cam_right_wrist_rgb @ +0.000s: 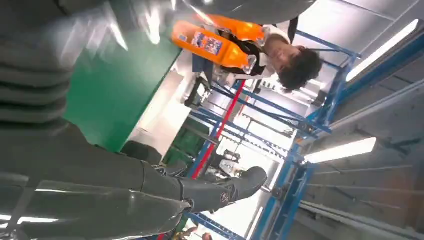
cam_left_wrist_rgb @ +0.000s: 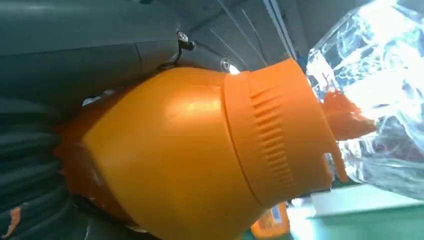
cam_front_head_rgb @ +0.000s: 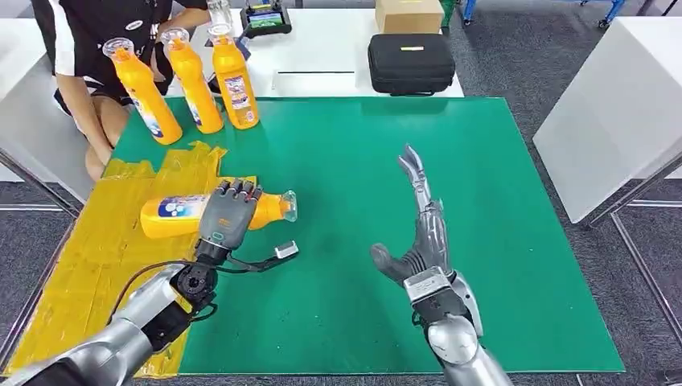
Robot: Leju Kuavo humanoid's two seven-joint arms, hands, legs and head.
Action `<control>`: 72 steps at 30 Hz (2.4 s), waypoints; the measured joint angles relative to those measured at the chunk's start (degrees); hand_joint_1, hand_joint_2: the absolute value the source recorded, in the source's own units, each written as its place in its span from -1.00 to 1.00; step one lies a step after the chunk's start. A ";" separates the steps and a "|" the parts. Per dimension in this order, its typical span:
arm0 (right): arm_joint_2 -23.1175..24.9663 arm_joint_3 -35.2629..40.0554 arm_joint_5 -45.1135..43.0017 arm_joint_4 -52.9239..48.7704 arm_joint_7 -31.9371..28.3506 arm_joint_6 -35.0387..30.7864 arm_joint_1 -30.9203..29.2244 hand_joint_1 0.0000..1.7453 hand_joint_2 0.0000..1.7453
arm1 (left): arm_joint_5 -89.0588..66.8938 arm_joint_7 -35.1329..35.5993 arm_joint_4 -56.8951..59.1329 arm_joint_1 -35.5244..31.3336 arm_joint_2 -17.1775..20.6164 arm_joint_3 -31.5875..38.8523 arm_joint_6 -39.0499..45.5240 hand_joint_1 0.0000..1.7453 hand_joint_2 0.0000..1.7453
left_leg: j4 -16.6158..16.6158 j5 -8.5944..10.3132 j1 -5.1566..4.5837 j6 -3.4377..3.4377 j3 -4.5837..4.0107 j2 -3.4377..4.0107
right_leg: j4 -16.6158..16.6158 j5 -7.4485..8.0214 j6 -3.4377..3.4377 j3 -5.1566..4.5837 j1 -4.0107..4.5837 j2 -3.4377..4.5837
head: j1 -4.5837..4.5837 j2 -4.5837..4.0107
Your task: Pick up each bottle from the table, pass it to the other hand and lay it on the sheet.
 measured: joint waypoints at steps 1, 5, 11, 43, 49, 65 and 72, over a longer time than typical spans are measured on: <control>0.00 0.00 0.15 0.02 0.15 0.13 0.16 -1.00 1.00 | 0.02 -1.32 0.22 0.42 -0.28 1.10 0.00 1.00 1.00 | 0.00 0.00 0.00 0.00 0.00 0.00 | 0.00 0.00 0.00 0.00 0.00 0.00 | -0.02 0.00; 0.00 0.00 0.50 0.22 0.52 0.52 0.60 -1.00 1.00 | -0.02 -2.92 1.55 1.43 -1.20 4.81 0.00 1.00 1.00 | 0.00 -0.01 0.00 0.01 -0.01 0.00 | 0.00 0.00 0.00 -0.01 0.00 0.00 | 0.00 0.00; 0.02 0.00 0.66 0.46 0.57 0.57 0.75 -1.00 1.00 | -0.02 -3.27 2.69 1.88 -1.81 7.25 0.00 1.00 1.00 | 0.00 0.00 0.00 0.00 -0.01 -0.02 | -0.01 0.00 0.00 0.00 0.00 -0.01 | 0.00 0.00; 0.79 0.00 1.40 1.90 1.66 4.54 1.53 -1.00 1.00 | -0.02 -3.53 20.04 0.65 -2.58 11.38 0.39 1.00 1.00 | -0.01 0.00 0.00 0.00 0.04 -0.03 | 0.00 0.00 0.00 0.04 0.00 -0.02 | 0.00 0.00; 0.79 0.00 0.17 2.99 0.76 4.90 1.53 -1.00 1.00 | -0.02 -8.68 15.95 1.88 -0.39 8.54 0.55 1.00 1.00 | -0.01 0.01 0.01 -0.01 0.07 -0.03 | 0.05 0.00 0.00 0.05 0.00 -0.02 | -0.02 0.00; 0.79 0.00 -0.11 4.26 0.33 4.33 2.14 -1.00 1.00 | 0.17 -19.32 10.03 5.39 0.98 12.02 0.52 -1.00 1.00 | -0.01 0.01 0.00 -0.01 0.07 -0.05 | 0.04 0.00 0.00 0.06 0.00 -0.04 | -0.02 0.00; 0.70 0.00 0.61 4.20 0.37 3.56 3.70 -1.00 1.00 | 0.92 -22.23 10.67 5.95 -0.39 17.51 0.52 -1.00 1.00 | -0.02 0.01 0.01 -0.01 0.09 -0.04 | 0.04 0.00 -0.01 0.06 0.00 -0.03 | 0.00 0.00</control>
